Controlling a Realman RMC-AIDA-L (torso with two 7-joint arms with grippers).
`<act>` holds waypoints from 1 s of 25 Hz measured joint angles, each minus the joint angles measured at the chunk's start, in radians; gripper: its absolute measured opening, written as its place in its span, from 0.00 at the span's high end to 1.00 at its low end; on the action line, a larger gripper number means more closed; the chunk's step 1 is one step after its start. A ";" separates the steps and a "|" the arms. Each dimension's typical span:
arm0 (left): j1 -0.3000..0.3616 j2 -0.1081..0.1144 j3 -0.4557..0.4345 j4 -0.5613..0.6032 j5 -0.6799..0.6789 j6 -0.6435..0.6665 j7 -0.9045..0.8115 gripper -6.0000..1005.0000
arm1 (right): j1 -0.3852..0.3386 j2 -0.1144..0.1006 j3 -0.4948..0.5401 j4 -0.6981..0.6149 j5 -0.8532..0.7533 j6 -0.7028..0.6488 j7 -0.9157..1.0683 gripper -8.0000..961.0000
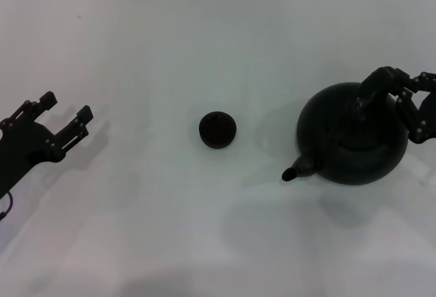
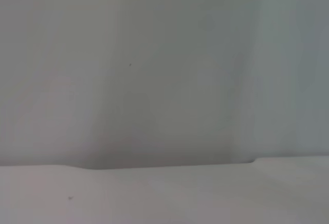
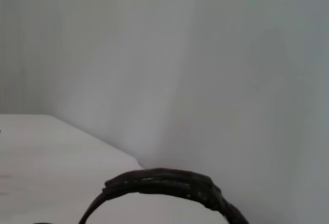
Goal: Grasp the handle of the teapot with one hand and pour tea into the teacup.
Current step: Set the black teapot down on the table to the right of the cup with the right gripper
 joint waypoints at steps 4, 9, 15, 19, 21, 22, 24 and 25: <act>-0.001 0.000 0.000 0.007 0.000 -0.008 0.000 0.23 | 0.003 0.004 0.014 0.010 -0.006 0.002 0.000 0.89; -0.010 0.001 0.000 0.003 -0.001 -0.009 -0.001 0.23 | 0.013 0.007 0.020 0.026 -0.007 0.010 0.000 0.89; -0.008 -0.001 0.000 0.001 -0.001 -0.010 0.001 0.23 | 0.015 0.017 0.023 0.030 -0.017 0.038 -0.016 0.85; -0.007 -0.001 0.000 0.000 0.000 -0.010 0.001 0.23 | 0.016 0.023 0.030 0.040 -0.018 0.039 -0.027 0.83; -0.007 -0.001 0.000 -0.001 0.000 -0.010 0.001 0.23 | 0.016 0.024 0.032 0.041 -0.018 0.038 -0.028 0.80; -0.006 -0.001 0.000 -0.001 0.000 -0.010 0.001 0.23 | 0.015 0.024 0.032 0.041 -0.018 0.037 -0.027 0.78; -0.005 -0.001 0.000 -0.001 0.000 -0.010 0.002 0.23 | 0.012 0.024 0.032 0.041 -0.016 0.034 -0.022 0.75; -0.005 -0.001 0.000 -0.001 0.001 -0.010 0.002 0.23 | 0.012 0.024 0.032 0.041 -0.016 0.034 -0.017 0.71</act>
